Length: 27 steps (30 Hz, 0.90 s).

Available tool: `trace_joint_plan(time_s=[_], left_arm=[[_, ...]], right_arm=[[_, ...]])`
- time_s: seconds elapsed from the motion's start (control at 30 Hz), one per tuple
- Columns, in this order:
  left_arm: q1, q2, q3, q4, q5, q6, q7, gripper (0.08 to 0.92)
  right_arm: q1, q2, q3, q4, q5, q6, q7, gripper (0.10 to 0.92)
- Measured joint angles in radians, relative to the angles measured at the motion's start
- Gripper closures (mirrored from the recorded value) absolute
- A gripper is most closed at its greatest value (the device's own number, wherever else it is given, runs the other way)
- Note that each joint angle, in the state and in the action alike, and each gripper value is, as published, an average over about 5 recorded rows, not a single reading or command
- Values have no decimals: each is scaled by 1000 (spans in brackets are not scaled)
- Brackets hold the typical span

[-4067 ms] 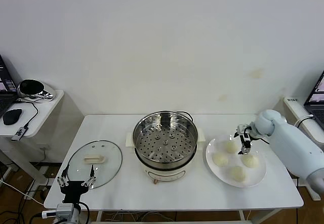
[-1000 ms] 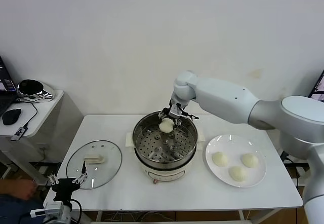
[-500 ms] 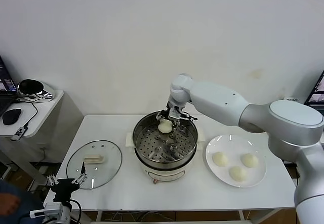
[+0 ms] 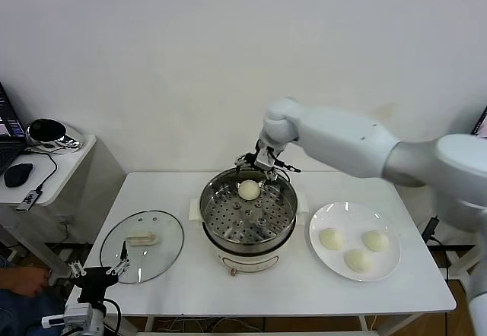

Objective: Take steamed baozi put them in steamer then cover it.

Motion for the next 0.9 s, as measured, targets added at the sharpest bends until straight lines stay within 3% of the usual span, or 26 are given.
trace_joint_plan(time_s=[0.2, 0.4, 0.63, 0.9], left_arm=[[-4, 11, 7, -13, -1, 0, 4, 177], [-6, 23, 8, -19, -2, -3, 8, 177], [-7, 26, 7, -11, -2, -12, 11, 177], [-10, 17, 14, -3, 7, -12, 15, 177]], right_arm=[[62, -176, -32, 190, 124, -239, -8, 203], [71, -385, -45, 344, 155, -396, -22, 203], [18, -571, -29, 435, 114, -482, -23, 203], [-191, -649, 113, 423, 24, -513, -11, 203]])
